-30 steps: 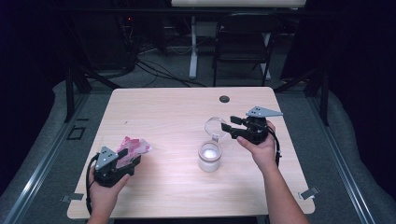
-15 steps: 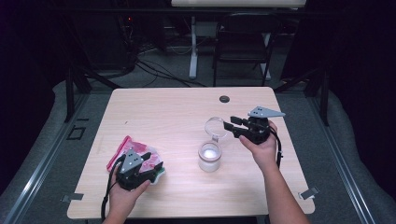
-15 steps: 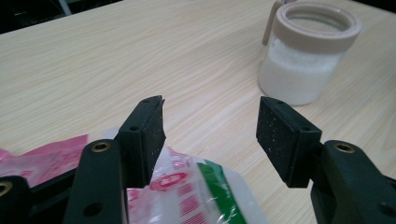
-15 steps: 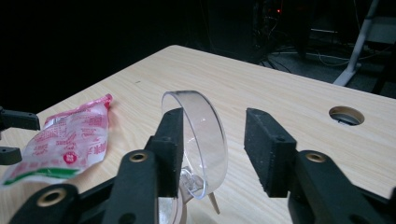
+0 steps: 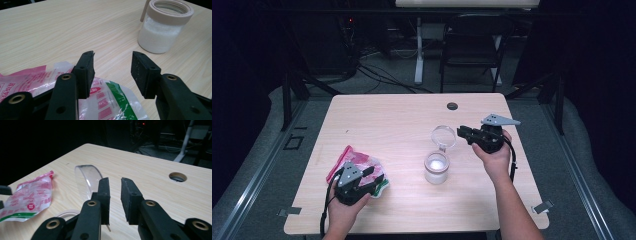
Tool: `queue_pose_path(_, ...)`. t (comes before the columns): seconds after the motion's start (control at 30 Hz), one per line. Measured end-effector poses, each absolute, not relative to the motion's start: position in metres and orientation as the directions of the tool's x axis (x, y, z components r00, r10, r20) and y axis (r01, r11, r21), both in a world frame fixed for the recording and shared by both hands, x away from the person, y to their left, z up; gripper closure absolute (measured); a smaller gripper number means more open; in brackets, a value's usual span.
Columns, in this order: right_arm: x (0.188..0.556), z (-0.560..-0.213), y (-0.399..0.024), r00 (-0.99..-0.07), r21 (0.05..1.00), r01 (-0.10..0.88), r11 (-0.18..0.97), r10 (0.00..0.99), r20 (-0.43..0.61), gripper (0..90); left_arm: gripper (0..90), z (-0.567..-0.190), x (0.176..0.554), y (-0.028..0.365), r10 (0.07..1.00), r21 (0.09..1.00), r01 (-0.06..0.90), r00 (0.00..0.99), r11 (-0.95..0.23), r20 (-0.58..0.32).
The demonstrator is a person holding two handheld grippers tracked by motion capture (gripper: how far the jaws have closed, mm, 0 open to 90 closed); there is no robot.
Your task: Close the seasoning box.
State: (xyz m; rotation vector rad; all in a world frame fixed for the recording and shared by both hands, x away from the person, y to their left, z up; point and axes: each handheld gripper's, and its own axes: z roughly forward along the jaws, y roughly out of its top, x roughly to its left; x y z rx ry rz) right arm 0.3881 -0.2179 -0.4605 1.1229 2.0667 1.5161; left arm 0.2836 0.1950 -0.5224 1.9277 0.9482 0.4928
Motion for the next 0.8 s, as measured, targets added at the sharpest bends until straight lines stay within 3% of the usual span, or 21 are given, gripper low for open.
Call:
queue_pose_path(0.47, 0.394, -0.468, -0.220, -0.599, 0.898, 0.424, 0.120, 0.781, 0.179, 82.4, 61.7, -0.520, 0.285, 0.194, 0.785, 0.855, 0.429, 0.618, -0.291, -0.043)
queue_pose_path(0.8, 0.397, -0.471, -0.219, -0.602, 0.894, 0.432, 0.117, 0.776, 0.189, 84.0, 73.0, -0.491, 0.304, 0.166, 0.756, 0.854, 0.413, 0.653, -0.316, -0.036)
